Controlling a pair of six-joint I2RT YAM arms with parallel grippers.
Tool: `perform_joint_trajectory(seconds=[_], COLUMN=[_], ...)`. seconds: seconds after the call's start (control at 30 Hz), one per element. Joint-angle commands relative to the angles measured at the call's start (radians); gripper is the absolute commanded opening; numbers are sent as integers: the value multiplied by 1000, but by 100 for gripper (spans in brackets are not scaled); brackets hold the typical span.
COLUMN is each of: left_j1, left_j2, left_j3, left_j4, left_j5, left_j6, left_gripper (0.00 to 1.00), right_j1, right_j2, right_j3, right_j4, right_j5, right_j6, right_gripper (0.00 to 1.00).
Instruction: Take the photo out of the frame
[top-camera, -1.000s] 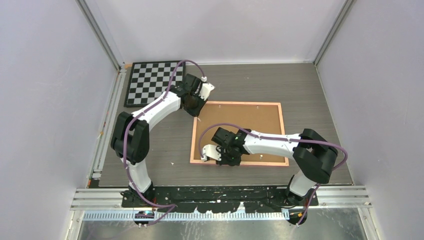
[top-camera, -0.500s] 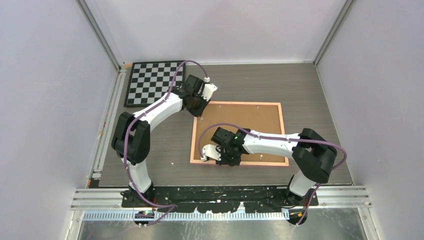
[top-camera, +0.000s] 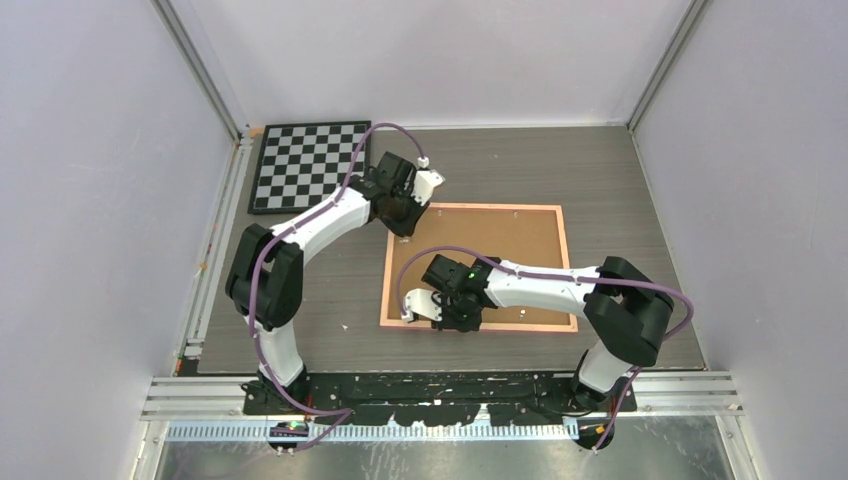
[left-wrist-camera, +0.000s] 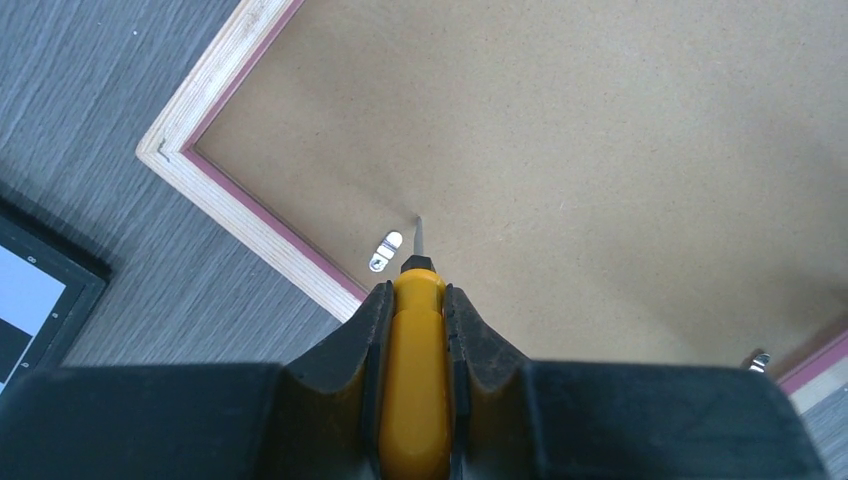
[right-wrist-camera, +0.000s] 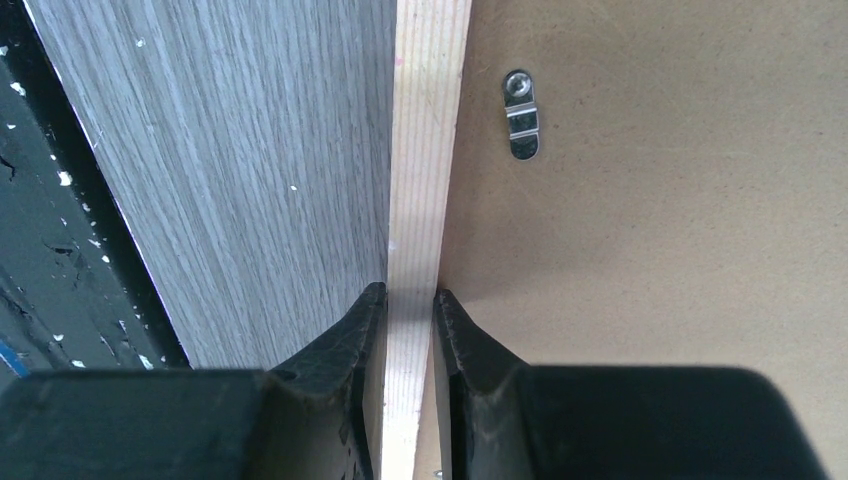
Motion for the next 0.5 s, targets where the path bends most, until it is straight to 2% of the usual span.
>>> perform_joint_trajectory(seconds=[0.0,0.2,0.37,0.47], left_j1=[19,96,159,220], left_j2=[-42,-80,-135,-174], left_j3=[43,111,89,58], left_j4=[-61,-113,-112,-89], left_j5=[44,95,149,218], left_j6=[-8,-37,-106,-179], left_gripper=[0,0,0,0], right_j1=[-11,-150,-393,-534], right_j2=[-31,-126,-203,-253], right_j3=[16,105,173,155], right_j4=[-14,-63,-70,-33], right_j5=[-4,-86,-177,-118], right_j6=[25,73,213,361], right_gripper=[23,50,65,76])
